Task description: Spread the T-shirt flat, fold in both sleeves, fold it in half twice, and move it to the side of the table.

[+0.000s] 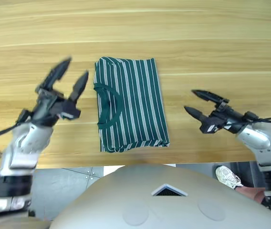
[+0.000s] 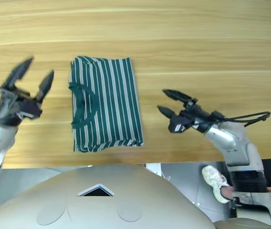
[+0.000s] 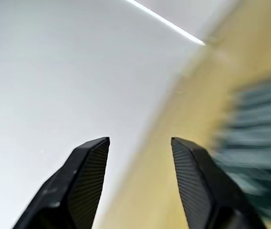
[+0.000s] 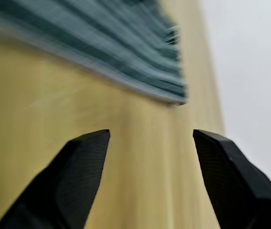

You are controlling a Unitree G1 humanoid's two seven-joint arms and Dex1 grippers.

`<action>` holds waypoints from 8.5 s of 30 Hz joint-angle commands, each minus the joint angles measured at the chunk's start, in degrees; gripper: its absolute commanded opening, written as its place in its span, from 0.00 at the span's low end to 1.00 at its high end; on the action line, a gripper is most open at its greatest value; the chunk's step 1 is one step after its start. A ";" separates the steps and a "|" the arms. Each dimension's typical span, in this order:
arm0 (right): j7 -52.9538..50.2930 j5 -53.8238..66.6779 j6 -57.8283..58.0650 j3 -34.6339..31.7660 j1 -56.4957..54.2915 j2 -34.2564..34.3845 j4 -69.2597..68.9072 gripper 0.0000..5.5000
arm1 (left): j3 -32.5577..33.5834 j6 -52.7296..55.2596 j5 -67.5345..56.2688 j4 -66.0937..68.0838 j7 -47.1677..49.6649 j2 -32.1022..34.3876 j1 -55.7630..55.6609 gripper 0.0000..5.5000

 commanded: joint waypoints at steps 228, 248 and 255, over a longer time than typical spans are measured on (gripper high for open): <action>-14.69 22.65 20.87 19.06 -28.39 30.98 4.41 0.45 | -23.68 -10.75 9.69 64.26 35.54 -24.33 -67.79 0.53; -16.47 35.35 47.54 0.29 -65.12 44.77 76.33 0.45 | 0.18 -0.04 -14.70 24.55 28.93 -26.48 -43.31 0.53; -42.91 41.04 44.99 -15.37 -65.99 28.52 79.36 0.45 | 1.75 0.44 -14.67 25.42 26.98 -28.79 -41.07 0.53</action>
